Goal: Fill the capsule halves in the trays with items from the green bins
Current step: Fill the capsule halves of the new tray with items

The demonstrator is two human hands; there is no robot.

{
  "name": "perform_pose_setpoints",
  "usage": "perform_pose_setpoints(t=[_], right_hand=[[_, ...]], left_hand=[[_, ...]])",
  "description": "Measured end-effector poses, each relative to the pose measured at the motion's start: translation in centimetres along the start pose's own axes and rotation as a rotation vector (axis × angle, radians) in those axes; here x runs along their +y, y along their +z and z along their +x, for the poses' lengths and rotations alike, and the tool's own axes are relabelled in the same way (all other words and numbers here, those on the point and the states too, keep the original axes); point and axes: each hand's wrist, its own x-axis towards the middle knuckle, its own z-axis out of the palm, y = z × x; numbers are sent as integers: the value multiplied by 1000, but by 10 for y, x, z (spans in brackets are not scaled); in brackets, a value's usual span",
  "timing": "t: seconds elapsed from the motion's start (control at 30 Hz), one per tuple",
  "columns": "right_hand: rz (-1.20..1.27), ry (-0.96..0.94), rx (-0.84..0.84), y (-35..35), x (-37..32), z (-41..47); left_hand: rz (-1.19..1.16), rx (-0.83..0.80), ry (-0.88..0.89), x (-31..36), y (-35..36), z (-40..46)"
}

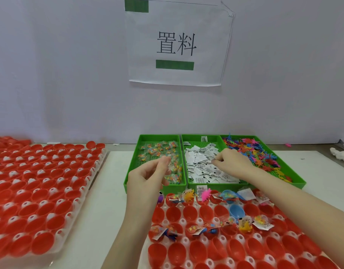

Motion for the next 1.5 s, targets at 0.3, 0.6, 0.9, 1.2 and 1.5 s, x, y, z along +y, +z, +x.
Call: perform_pose_setpoints(t=[0.3, 0.6, 0.9, 1.2, 1.5], right_hand=[[677, -31, 189, -33, -28, -42], [992, -207, -223, -56, -51, -109], [913, -38, -44, -50, -33, -87], [448, 208, 46, -23, -1, -32], [810, -207, -203, -62, -48, -96]], left_hand=[[-183, -110, -172, 5, 9, -8], [-369, -221, -215, 22, 26, -25], [-359, -52, -248, 19, 31, -26], [-259, -40, -164, 15, 23, -19], [-269, -203, -236, 15, 18, -18]])
